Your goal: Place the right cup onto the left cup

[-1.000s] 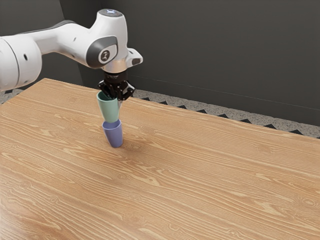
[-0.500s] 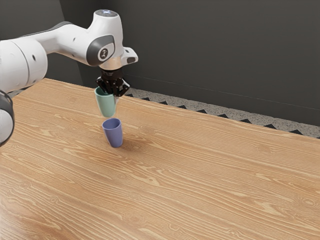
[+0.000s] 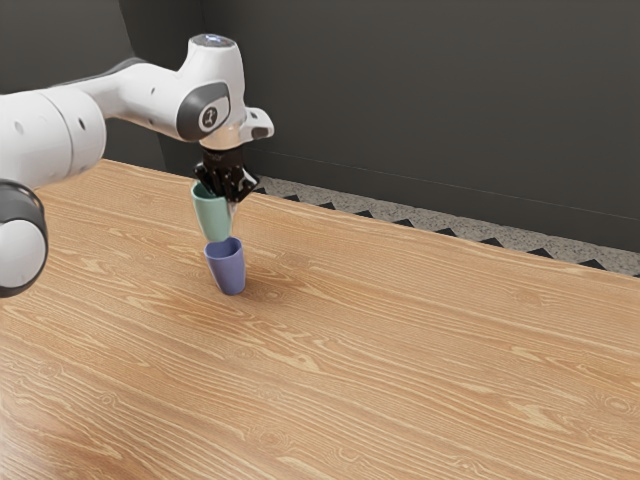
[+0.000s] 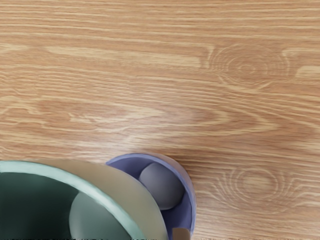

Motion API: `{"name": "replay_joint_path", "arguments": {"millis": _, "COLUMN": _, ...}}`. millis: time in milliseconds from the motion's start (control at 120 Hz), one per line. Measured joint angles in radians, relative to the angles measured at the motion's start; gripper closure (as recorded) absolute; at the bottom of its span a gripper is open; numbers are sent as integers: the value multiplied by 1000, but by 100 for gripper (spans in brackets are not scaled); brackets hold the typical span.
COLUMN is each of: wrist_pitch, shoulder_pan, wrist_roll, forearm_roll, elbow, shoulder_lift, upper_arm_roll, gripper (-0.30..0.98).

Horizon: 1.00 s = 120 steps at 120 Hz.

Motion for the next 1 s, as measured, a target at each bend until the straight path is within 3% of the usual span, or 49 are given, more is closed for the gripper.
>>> {"name": "replay_joint_path", "arguments": {"millis": 842, "wrist_pitch": 34, "shoulder_pan": 7, "wrist_roll": 66, "forearm_roll": -18, "elbow": 1, "shoulder_lift": 69, "upper_arm_roll": 0, "gripper": 78}}
{"name": "replay_joint_path", "arguments": {"millis": 1000, "wrist_pitch": 39, "shoulder_pan": 6, "wrist_roll": 73, "forearm_roll": -29, "elbow": -4, "shoulder_lift": 70, "upper_arm_roll": -1, "gripper": 47}}
